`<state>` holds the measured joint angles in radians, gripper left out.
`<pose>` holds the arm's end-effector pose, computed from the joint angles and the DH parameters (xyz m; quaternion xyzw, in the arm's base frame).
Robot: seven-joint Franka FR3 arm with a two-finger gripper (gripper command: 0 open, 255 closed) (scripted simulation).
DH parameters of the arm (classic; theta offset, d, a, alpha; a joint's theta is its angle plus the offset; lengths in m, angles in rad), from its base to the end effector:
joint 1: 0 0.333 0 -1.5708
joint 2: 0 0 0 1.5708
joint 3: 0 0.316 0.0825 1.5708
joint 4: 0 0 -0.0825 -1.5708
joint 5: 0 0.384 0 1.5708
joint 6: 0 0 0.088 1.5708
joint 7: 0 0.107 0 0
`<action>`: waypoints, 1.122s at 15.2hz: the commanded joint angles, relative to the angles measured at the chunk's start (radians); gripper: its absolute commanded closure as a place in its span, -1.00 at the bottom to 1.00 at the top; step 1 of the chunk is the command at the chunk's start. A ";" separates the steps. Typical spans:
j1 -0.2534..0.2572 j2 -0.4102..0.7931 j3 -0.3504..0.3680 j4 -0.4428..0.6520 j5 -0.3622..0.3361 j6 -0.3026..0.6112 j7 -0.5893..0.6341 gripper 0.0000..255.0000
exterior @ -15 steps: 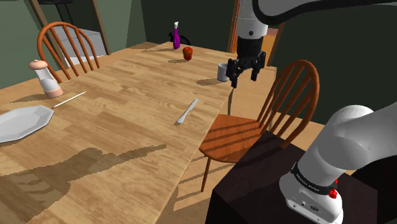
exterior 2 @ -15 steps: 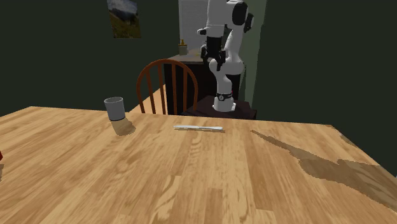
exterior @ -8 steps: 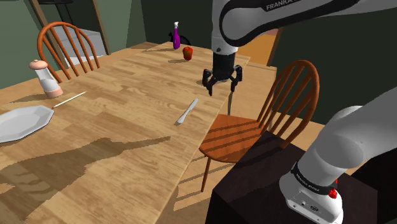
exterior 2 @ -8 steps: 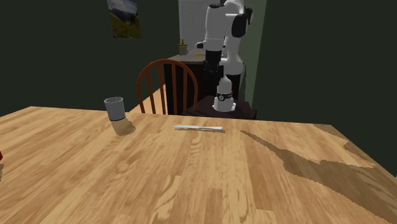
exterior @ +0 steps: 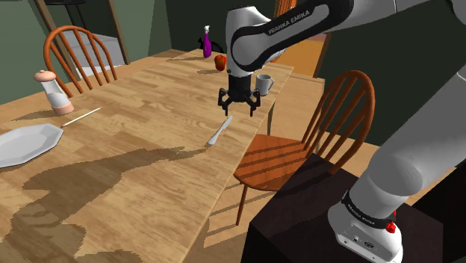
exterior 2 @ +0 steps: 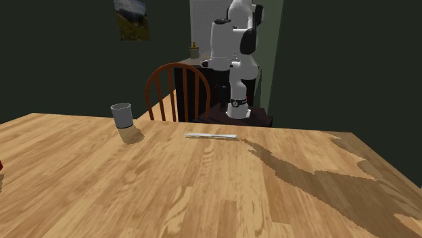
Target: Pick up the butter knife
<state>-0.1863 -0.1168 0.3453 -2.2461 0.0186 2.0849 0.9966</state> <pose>0.4915 0.0817 0.4086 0.9106 -0.4123 -0.0150 0.0238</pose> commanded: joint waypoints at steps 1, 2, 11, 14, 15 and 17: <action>-0.009 0.085 0.008 0.048 -0.024 0.038 0.093 -1.00; -0.011 0.125 0.007 0.072 -0.037 0.054 0.135 -1.00; -0.003 0.359 -0.028 0.205 -0.115 0.161 0.355 -1.00; 0.000 0.384 -0.031 0.193 -0.126 0.195 0.363 -1.00; 0.001 0.392 -0.033 0.190 -0.130 0.207 0.366 -1.00; 0.001 0.397 -0.034 0.188 -0.133 0.213 0.367 -1.00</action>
<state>-0.1849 0.2765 0.3125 -2.0578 -0.1124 2.2934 1.3633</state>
